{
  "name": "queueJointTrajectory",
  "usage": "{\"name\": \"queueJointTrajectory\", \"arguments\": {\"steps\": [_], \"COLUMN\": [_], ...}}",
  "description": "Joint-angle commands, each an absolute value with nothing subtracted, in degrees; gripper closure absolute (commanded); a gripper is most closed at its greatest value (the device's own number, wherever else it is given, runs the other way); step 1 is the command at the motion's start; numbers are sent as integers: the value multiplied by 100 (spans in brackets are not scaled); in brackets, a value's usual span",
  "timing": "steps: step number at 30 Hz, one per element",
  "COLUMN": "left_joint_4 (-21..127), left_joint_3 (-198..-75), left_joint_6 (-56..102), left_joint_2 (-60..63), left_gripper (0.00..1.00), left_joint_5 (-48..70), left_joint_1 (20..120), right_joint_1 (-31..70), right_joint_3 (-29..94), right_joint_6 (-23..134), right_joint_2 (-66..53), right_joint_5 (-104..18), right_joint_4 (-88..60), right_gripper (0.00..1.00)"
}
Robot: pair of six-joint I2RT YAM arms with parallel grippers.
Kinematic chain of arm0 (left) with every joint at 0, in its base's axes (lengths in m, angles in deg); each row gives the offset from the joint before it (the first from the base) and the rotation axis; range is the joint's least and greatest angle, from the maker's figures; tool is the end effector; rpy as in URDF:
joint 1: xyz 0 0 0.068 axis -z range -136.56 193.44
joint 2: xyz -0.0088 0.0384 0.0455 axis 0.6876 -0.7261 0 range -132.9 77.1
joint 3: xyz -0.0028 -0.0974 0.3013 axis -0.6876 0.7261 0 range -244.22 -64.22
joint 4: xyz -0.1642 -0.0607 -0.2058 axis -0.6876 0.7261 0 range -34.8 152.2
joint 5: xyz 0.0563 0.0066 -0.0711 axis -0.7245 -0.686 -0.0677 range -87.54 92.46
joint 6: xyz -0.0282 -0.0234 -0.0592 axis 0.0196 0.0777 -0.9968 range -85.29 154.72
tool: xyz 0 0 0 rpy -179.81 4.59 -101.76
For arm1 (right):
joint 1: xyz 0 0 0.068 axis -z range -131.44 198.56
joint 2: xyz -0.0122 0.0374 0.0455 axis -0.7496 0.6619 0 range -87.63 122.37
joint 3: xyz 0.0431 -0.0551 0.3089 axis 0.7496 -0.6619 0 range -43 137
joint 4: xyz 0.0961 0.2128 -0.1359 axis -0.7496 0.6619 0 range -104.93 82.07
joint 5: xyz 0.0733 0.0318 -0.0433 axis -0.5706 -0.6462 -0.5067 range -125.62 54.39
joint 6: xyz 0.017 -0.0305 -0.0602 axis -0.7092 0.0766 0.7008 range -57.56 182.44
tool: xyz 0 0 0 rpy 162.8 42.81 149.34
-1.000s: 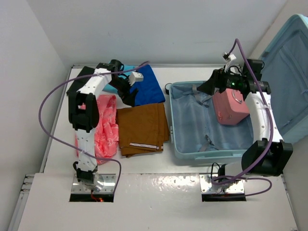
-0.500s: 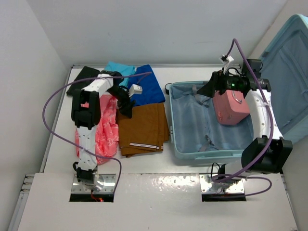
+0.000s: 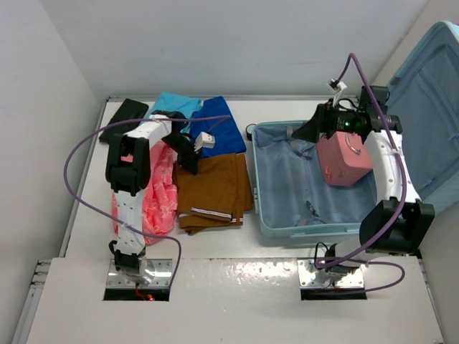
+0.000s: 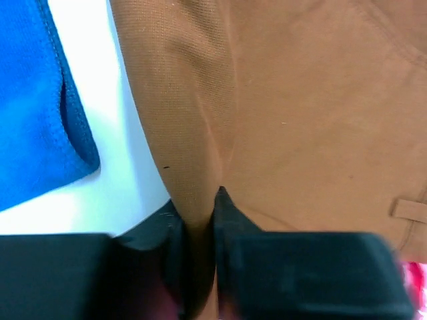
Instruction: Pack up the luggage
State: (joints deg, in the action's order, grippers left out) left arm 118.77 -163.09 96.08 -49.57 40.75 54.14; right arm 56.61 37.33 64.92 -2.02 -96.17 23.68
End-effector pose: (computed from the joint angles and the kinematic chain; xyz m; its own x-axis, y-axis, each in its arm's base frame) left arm 0.4403 -0.1189 0.1776 -0.3555 0.7683 -0.5322 0.9251 0.2079 -0.3178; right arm 0.3320 0.0028 0.3875 -0.6617 0.0723 -0.7462 -0.5817 0.5784 0.5719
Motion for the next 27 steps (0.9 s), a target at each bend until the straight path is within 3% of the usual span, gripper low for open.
{"name": "queueJointTrajectory", "arguments": {"steps": [1,7,12,27], "left_joint_4": [11813,11075,10960,11022], "left_joint_3": [-16257,-15924,-15809,-15923], "left_joint_6": [9914,9773,9958,9633], "left_joint_2": [-4157,-2822,-1942,-1809], "left_gripper": [86,95,99,100], "left_joint_5": [4245,4167,4035,3981], "left_joint_1": [5513,5863,6434,6787], "right_joint_1": [5524,4900,4005,2633], "right_joint_3": [3873,4101,4243,3742], "right_joint_6": [6306,6524,6701,7448], "right_joint_2": [-141,271,501,589], "right_joint_5": [-10056,-10022,-9267,-8642], "right_joint_4": [1909,1890,1638,1504], "right_gripper": [8,4,1,1]}}
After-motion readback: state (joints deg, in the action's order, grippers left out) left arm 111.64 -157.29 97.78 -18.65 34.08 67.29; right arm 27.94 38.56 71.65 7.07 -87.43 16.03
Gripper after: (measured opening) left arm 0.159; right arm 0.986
